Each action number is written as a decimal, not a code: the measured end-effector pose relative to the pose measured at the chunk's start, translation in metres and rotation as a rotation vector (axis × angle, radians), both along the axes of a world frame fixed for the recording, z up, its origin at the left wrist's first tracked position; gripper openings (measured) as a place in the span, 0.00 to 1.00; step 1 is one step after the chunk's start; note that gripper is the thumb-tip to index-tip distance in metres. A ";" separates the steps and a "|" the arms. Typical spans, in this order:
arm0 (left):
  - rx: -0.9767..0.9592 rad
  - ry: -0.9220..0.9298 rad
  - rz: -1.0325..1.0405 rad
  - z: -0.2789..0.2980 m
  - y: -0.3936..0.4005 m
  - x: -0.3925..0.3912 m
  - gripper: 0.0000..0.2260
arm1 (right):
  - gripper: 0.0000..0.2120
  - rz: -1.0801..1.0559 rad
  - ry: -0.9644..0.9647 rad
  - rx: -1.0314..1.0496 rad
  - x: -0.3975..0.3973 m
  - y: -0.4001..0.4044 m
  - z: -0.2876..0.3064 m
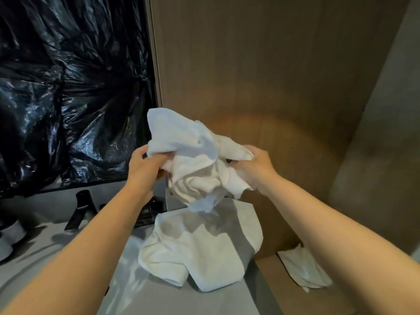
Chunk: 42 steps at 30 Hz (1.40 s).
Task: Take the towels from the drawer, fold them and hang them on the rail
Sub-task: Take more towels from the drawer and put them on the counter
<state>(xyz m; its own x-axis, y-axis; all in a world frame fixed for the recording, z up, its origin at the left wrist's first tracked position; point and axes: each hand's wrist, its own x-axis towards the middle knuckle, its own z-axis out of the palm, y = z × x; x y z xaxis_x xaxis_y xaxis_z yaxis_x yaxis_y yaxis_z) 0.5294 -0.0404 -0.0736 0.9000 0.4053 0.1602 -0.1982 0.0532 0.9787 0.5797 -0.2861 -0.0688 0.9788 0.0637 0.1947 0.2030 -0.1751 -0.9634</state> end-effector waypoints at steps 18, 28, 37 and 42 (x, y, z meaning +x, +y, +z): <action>0.837 0.036 -0.002 -0.124 0.016 -0.009 0.33 | 0.33 -0.017 -0.397 -0.923 0.027 0.050 -0.092; 1.156 0.392 -0.100 -0.252 -0.005 0.003 0.31 | 0.26 0.278 -0.211 -1.110 0.030 0.062 -0.233; 1.134 0.153 0.037 -0.274 -0.019 0.014 0.38 | 0.29 0.129 -0.276 -0.942 0.041 0.063 -0.286; 1.181 0.113 0.043 -0.288 -0.014 0.028 0.36 | 0.26 0.088 -0.349 -0.837 0.056 0.063 -0.307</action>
<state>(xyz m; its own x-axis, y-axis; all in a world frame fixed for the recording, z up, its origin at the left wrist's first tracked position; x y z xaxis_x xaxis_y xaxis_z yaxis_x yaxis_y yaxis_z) 0.5577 -0.0541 -0.3615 0.9222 0.0898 0.3761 -0.0873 -0.8991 0.4289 0.6353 -0.2234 -0.3758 0.8576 0.3897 0.3357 0.5054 -0.7595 -0.4096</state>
